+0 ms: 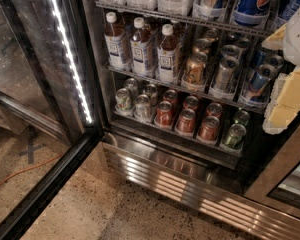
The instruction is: Close left fridge door
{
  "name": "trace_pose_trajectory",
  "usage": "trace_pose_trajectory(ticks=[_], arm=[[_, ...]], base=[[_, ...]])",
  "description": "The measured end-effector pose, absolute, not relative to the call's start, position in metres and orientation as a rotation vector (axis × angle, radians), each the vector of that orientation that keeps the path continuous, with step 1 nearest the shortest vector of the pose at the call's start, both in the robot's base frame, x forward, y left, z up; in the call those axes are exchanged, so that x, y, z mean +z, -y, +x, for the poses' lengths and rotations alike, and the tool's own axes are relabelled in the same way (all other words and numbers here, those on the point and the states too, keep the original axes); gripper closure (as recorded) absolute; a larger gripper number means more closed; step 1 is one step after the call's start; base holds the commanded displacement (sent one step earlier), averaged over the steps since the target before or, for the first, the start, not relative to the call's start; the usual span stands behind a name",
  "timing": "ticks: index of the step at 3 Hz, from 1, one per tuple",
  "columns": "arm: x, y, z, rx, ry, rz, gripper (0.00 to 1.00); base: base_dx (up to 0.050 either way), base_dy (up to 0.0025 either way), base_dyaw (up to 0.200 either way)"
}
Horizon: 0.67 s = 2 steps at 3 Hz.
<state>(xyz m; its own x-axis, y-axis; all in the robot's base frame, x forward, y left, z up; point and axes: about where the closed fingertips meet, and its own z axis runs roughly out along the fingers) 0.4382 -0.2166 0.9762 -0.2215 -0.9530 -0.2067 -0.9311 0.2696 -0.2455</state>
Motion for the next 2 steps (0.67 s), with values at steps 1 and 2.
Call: trace_pose_trajectory(ticks=[1, 2], arm=[[0.9762, 0.2166, 0.4382, -0.098, -2.232, -1.725, 0.00], [0.9762, 0.2166, 0.4382, -0.098, -2.232, -1.725, 0.00]], base=[[0.000, 0.00000, -0.196], [-0.048, 0.00000, 0.000]])
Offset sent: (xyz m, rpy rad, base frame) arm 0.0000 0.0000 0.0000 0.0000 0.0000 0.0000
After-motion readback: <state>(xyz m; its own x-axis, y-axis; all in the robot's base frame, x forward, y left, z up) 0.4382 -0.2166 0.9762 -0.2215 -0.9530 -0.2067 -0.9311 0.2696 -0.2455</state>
